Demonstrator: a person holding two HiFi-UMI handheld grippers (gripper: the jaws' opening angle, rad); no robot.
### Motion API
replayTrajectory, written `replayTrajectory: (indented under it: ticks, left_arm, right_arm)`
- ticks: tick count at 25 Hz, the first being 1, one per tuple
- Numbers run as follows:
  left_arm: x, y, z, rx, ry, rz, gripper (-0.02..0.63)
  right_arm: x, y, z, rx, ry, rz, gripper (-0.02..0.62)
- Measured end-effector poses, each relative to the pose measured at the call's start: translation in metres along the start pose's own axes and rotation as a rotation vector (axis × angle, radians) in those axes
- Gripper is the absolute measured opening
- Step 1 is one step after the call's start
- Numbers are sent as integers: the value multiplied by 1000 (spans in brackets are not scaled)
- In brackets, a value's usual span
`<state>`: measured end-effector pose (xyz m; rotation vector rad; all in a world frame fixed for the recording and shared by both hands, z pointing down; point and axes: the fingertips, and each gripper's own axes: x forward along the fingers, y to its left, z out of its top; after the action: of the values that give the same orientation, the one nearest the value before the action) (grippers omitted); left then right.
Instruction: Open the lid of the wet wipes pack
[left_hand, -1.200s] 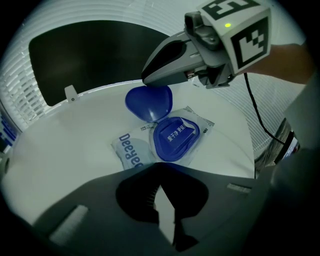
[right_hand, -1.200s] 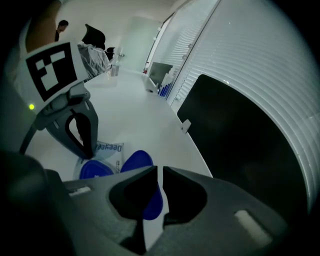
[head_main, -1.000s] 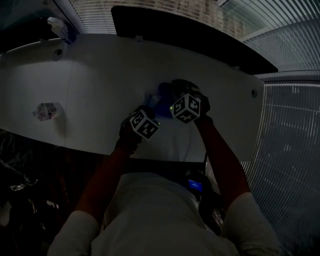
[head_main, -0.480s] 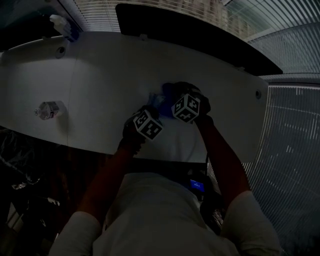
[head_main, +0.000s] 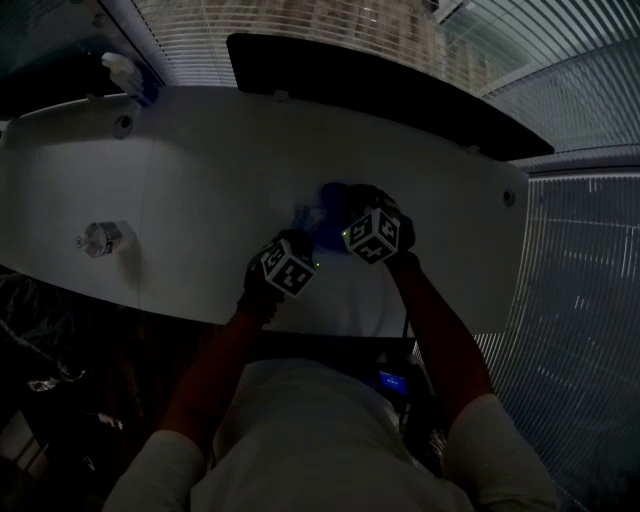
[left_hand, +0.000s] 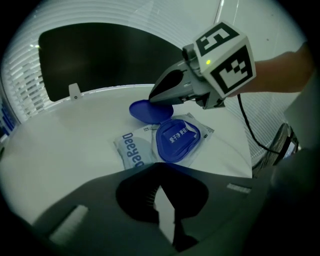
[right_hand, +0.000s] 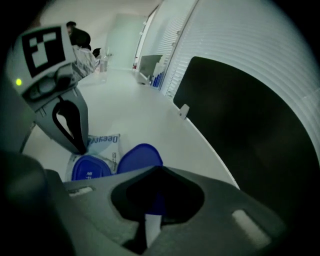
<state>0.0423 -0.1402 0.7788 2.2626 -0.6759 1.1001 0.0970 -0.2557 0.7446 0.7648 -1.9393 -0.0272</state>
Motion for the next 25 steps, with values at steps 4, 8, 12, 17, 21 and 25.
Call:
replayTrajectory:
  ticks: [4, 8, 12, 17, 21, 25]
  left_arm:
    - [-8, 5, -1, -61, -30, -17, 2]
    - [-32, 7, 21, -75, -77, 10, 2]
    - [-61, -4, 68, -45, -201, -3, 2]
    - [-108, -19, 114, -47, -309, -24, 2]
    - [-149, -29, 150, -45, -415, -20, 2]
    - [-178, -44, 173, -5, -508, -34, 2]
  right_arm:
    - [-27, -7, 10, 158, -76, -21, 5]
    - [-56, -12, 21, 252, -144, -38, 3]
    - [-87, -21, 32, 338, -210, -56, 3]
    - [-138, -49, 61, 402, -329, -119, 3]
    - [-177, -62, 80, 399, -400, -179, 3]
    - [-219, -67, 100, 419, -472, -207, 3]
